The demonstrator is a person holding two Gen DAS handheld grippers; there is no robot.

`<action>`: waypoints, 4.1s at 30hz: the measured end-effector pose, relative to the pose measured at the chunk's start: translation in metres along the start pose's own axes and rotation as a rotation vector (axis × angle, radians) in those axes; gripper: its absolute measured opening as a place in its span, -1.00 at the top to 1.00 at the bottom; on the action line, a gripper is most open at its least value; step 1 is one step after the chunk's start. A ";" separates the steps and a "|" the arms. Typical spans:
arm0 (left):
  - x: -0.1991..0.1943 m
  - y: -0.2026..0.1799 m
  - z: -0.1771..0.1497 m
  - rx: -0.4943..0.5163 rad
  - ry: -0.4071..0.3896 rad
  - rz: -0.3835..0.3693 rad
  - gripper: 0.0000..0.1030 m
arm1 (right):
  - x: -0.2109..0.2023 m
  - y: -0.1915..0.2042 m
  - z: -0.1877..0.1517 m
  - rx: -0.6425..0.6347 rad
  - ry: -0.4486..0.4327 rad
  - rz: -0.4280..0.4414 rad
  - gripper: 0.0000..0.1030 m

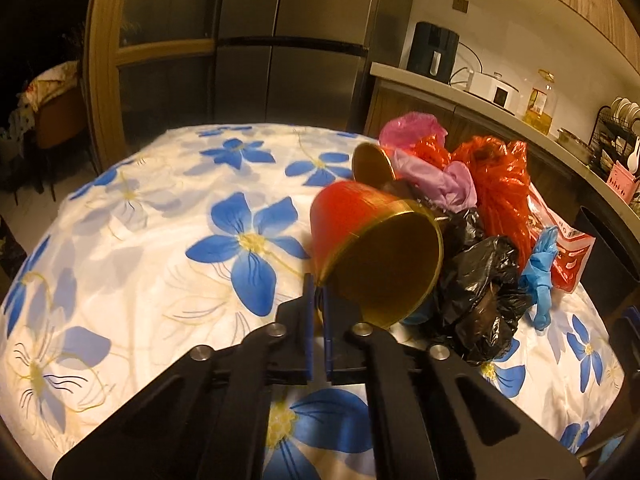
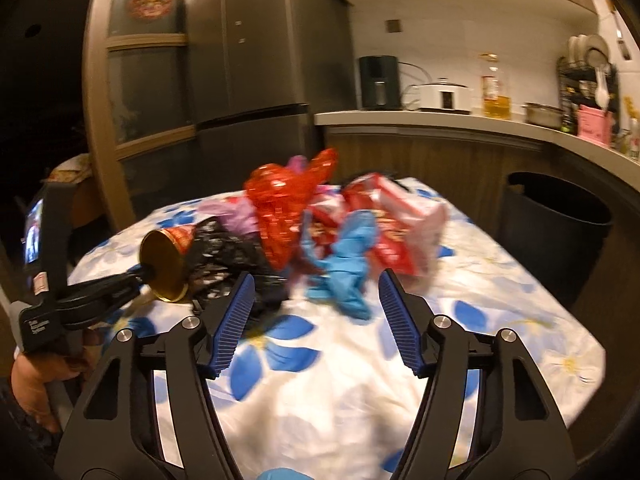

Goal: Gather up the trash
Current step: 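Grasp the red-and-gold paper cup with the left gripper while the right grasps the black bag, then lift the cup and black bag and carry both toward the black bin, then lower both over the bin and open both grippers to drop them in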

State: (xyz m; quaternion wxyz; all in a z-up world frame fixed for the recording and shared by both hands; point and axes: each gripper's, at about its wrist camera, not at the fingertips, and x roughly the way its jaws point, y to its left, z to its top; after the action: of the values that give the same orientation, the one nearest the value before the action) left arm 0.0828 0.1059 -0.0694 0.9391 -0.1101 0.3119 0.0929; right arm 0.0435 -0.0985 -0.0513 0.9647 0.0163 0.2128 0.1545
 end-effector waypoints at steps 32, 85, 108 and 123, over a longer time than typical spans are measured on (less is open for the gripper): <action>-0.043 0.023 -0.012 -0.083 -0.096 0.014 0.95 | 0.094 0.052 -0.019 -0.067 0.190 0.162 0.90; -0.037 -0.319 0.051 0.324 -0.235 -0.431 0.96 | -0.045 -0.240 0.079 0.188 -0.181 -0.361 0.99; 0.023 -0.402 0.037 0.357 -0.163 -0.541 0.96 | -0.009 -0.313 0.076 0.240 -0.154 -0.451 0.98; 0.037 -0.413 0.033 0.372 -0.126 -0.541 0.88 | 0.002 -0.332 0.078 0.256 -0.130 -0.441 0.94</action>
State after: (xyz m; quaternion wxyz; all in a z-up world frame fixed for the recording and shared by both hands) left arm 0.2310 -0.2772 -0.0044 0.9512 -0.0097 0.2243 -0.2119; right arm 0.1749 -0.4115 -0.0137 0.9768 0.1013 0.1666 -0.0890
